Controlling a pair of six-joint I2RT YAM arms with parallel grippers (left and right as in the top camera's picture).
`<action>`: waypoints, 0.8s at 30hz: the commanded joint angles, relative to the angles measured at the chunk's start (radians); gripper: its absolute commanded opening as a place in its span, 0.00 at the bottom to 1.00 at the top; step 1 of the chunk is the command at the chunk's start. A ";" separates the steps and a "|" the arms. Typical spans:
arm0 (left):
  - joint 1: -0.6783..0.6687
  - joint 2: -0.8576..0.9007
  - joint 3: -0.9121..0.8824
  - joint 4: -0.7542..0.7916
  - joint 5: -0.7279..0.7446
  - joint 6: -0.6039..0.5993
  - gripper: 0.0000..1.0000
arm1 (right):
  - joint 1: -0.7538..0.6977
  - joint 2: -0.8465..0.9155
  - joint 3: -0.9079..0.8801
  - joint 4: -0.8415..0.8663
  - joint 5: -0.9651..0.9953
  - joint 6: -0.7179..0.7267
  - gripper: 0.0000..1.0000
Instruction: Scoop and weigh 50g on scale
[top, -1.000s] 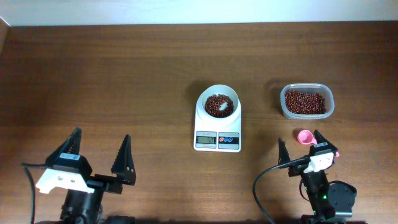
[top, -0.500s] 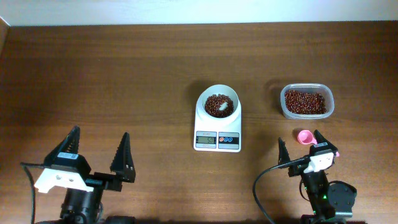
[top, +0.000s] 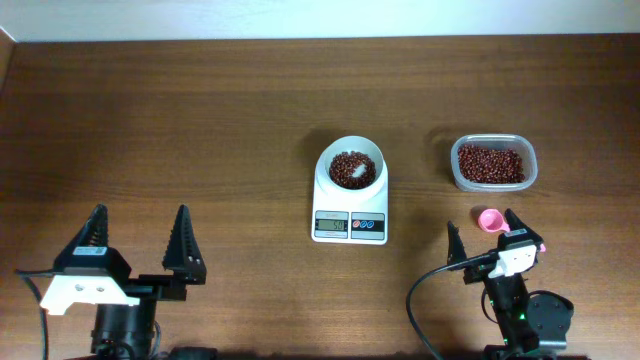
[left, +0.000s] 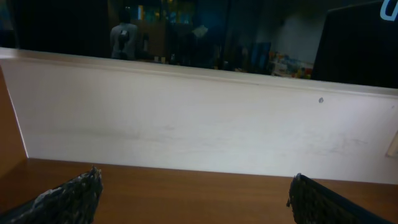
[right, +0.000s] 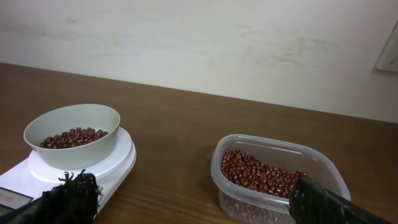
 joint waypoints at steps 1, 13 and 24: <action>0.003 -0.005 -0.006 0.005 -0.014 -0.009 0.99 | -0.005 -0.009 -0.005 -0.008 0.016 0.003 0.99; -0.006 -0.005 -0.006 -0.003 -0.014 -0.009 0.99 | -0.005 -0.009 -0.005 -0.008 0.016 0.003 0.99; 0.030 -0.057 -0.008 -0.129 -0.018 -0.009 0.99 | -0.005 -0.009 -0.005 -0.008 0.016 0.003 0.99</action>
